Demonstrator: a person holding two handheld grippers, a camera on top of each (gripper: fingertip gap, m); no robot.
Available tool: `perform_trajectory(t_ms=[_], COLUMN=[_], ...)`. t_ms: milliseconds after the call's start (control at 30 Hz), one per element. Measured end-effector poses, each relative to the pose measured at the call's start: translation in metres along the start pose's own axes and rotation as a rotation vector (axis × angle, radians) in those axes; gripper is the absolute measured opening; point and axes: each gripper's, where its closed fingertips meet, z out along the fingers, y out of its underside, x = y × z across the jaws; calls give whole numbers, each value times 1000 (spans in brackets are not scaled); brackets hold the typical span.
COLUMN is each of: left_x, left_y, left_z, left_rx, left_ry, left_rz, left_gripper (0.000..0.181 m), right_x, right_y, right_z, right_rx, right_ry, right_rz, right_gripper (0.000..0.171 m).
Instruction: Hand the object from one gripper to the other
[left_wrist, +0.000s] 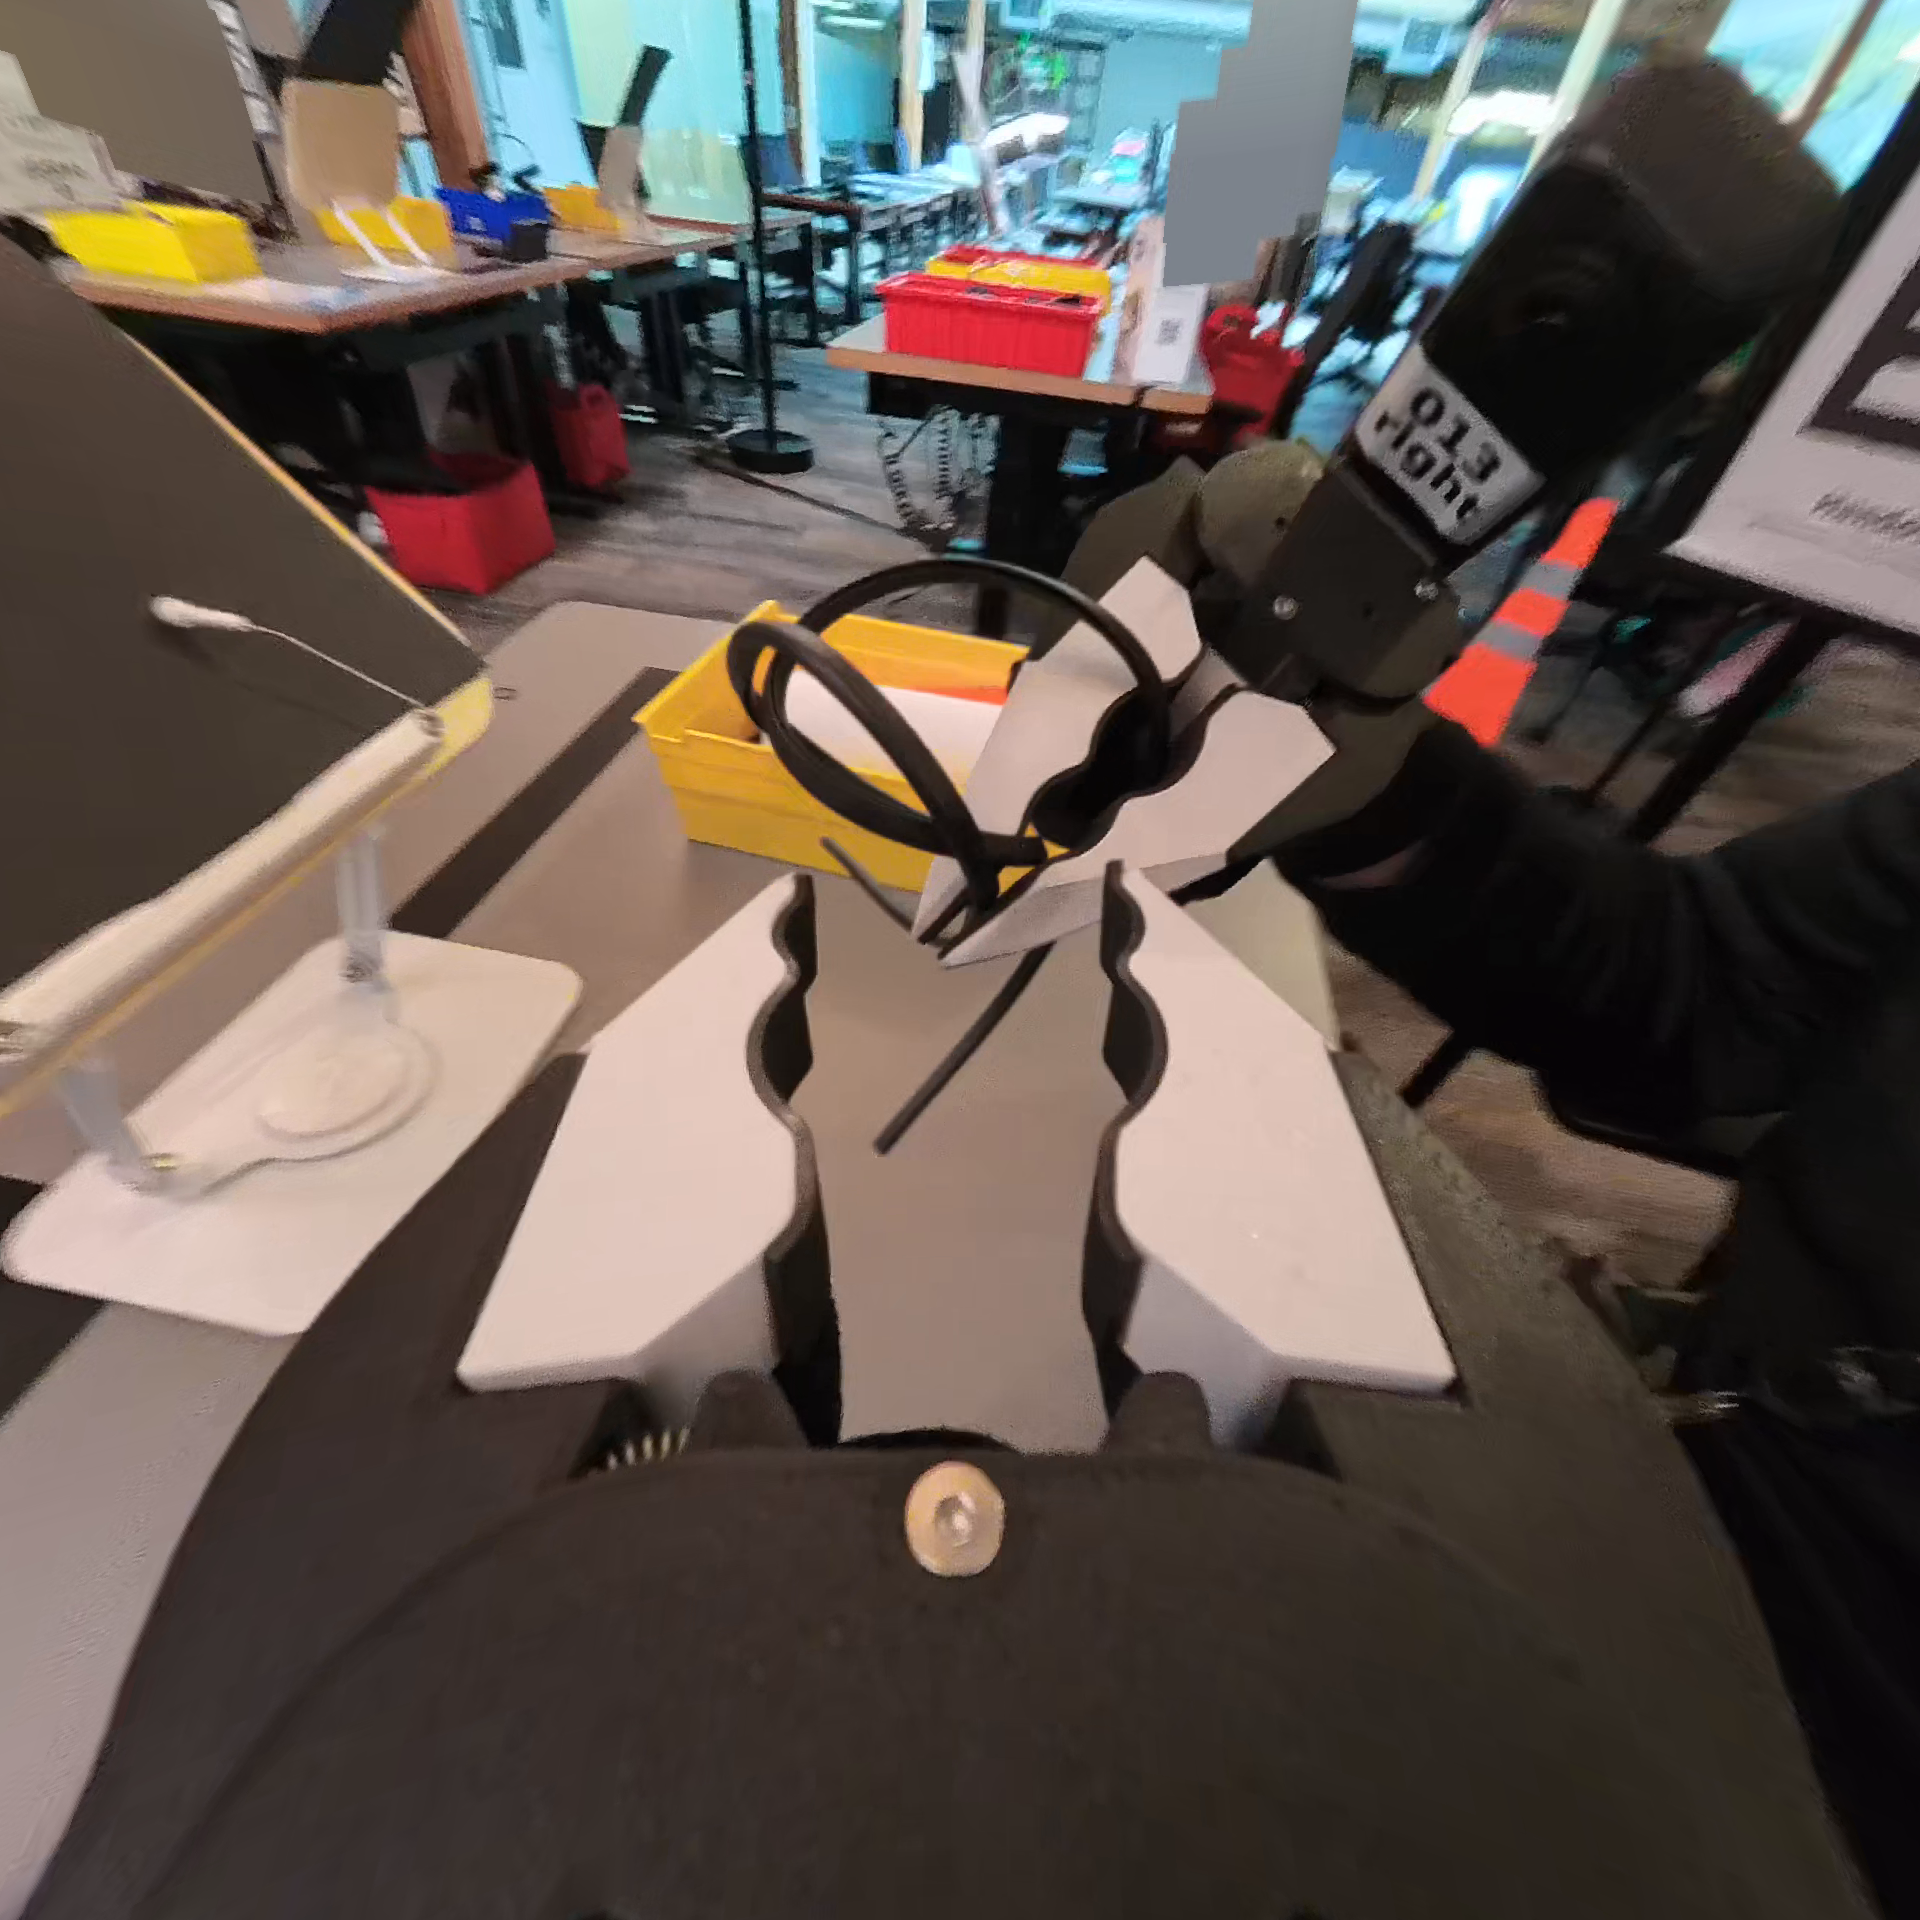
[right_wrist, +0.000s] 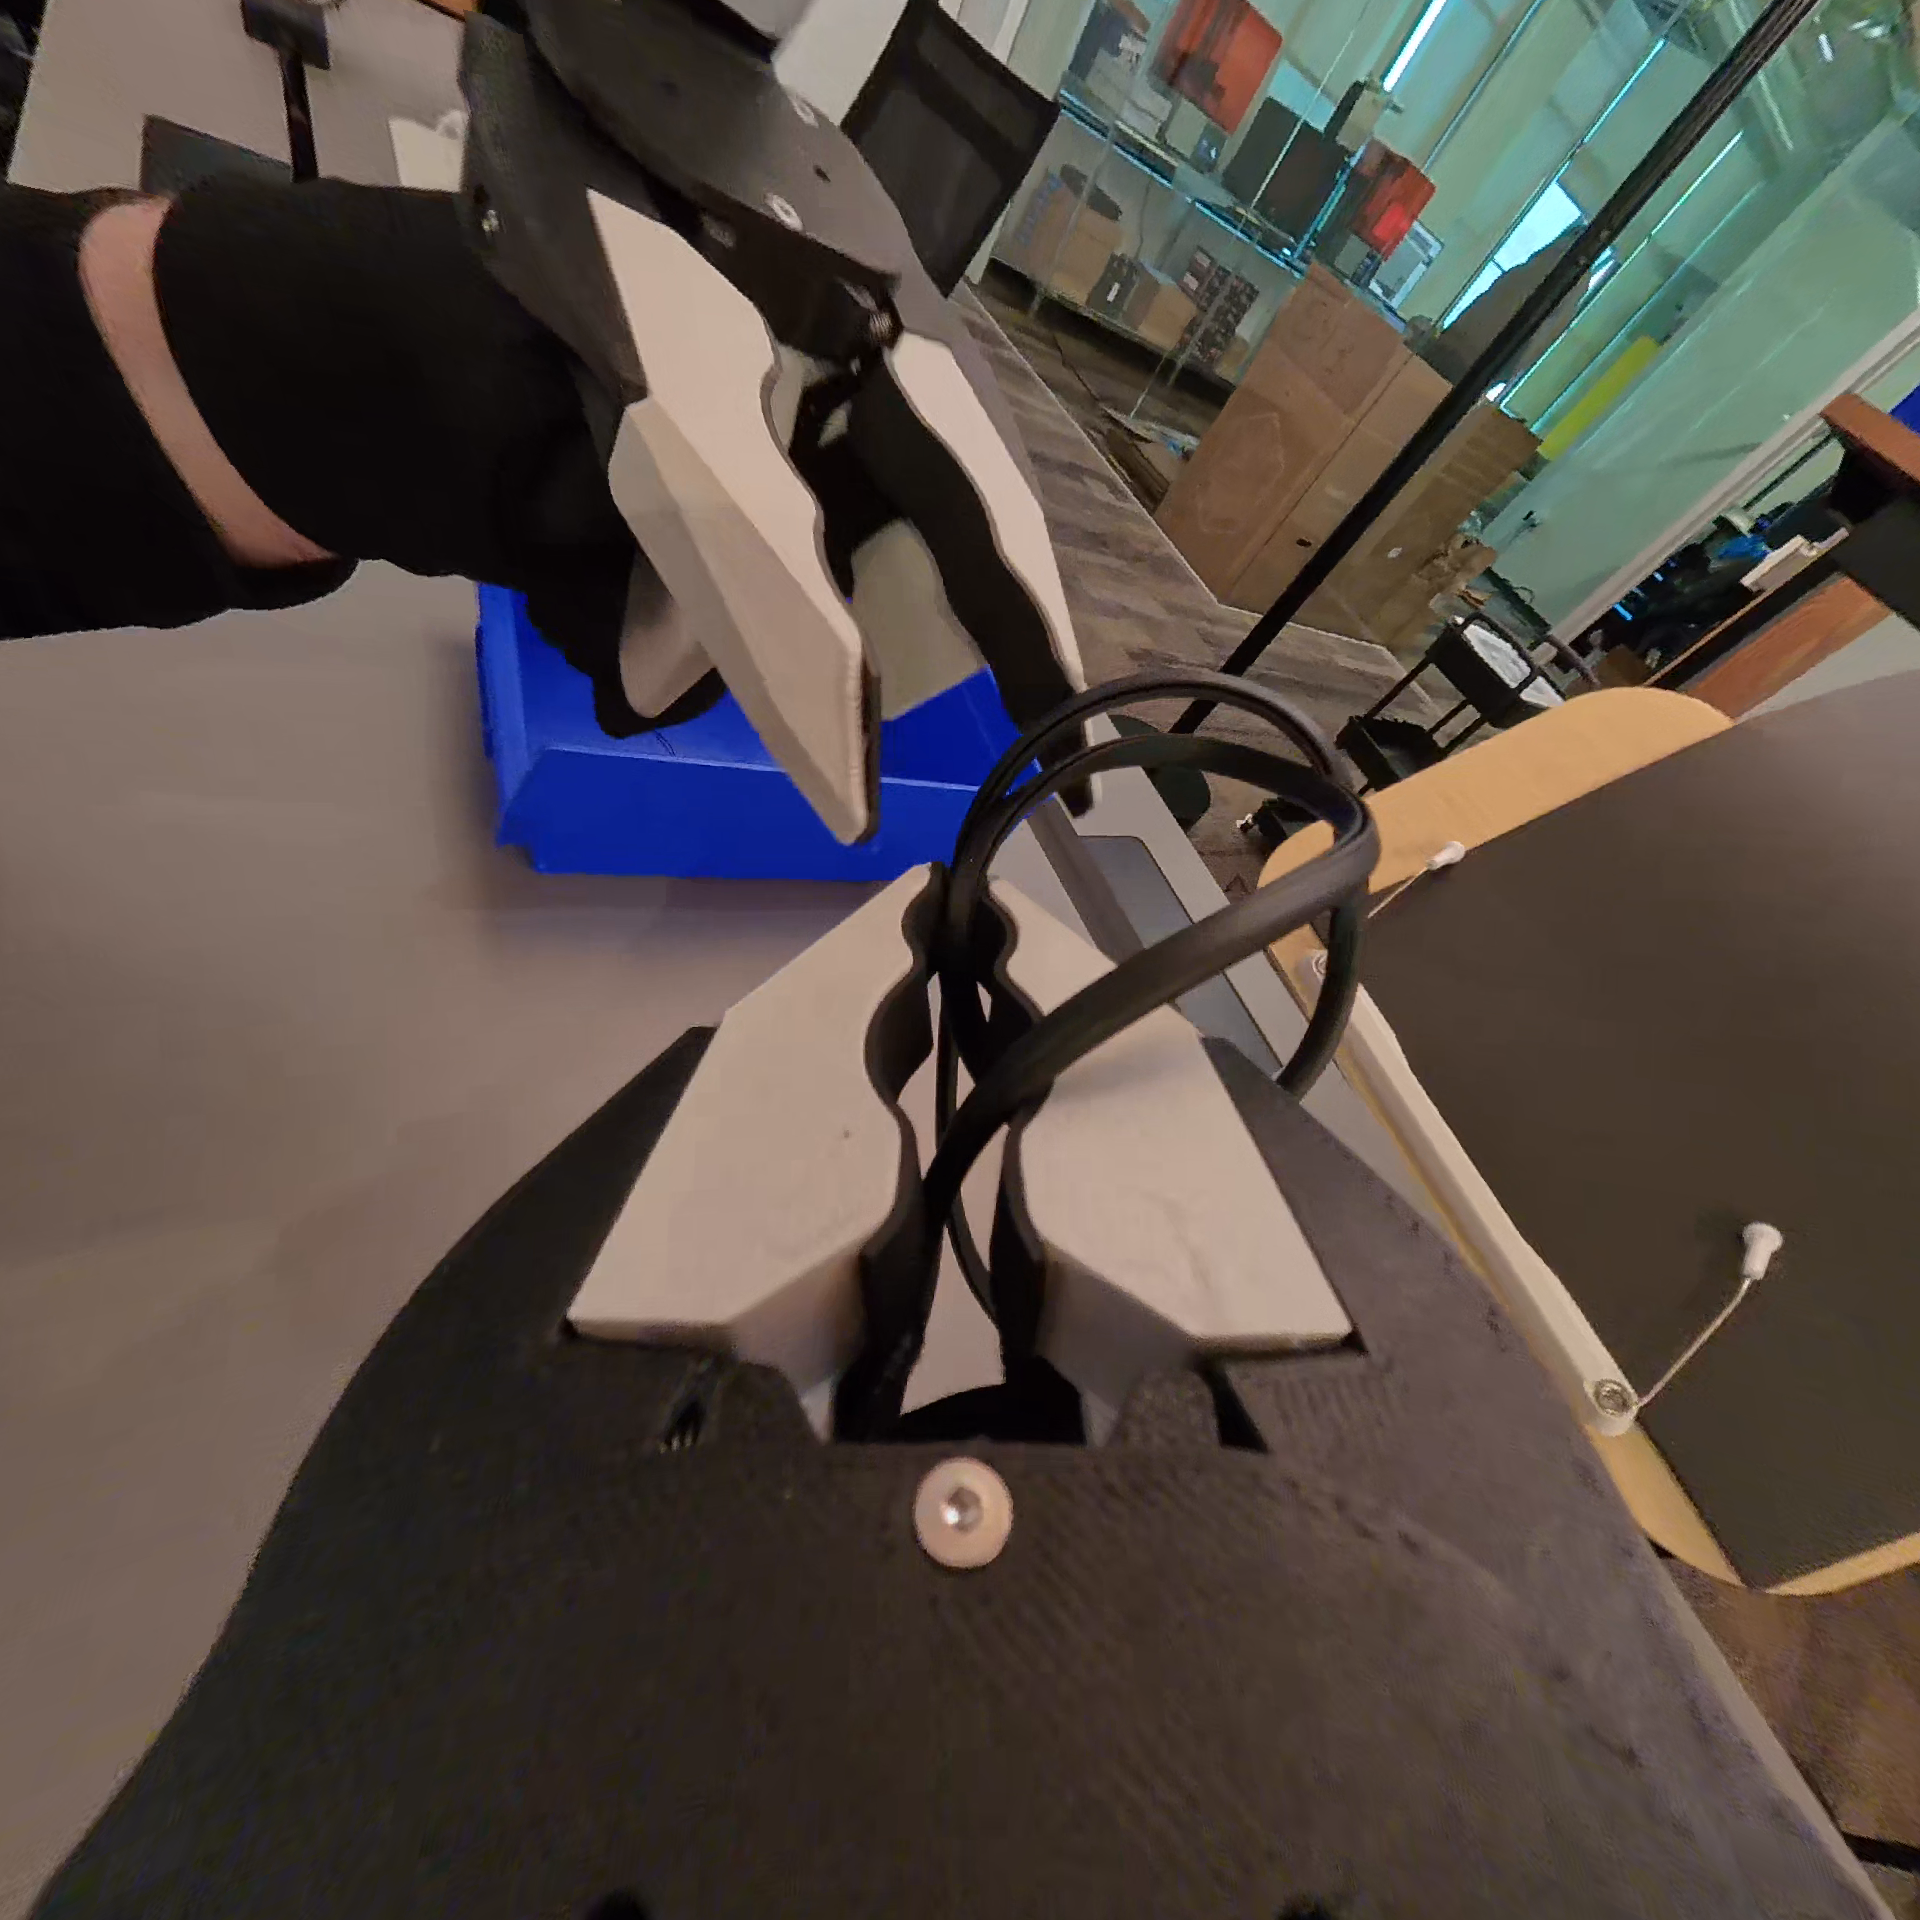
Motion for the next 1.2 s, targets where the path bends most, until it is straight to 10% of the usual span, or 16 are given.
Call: perform_trajectory(t_ms=[200, 633, 1200], left_x=[-3, -7, 12], left_y=[-4, -24, 3], left_z=[1, -14, -15], left_rx=[86, 202, -105], left_ry=[86, 33, 0], left_rz=[-136, -91, 184], left_gripper=[67, 2, 2], right_x=[-4, -7, 11], right_y=[-3, -9, -49], right_z=[3, 12, -31], right_rx=[-26, -4, 272], right_ry=[34, 82, 59], right_rz=[-81, -154, -29], right_gripper=[0, 1, 76])
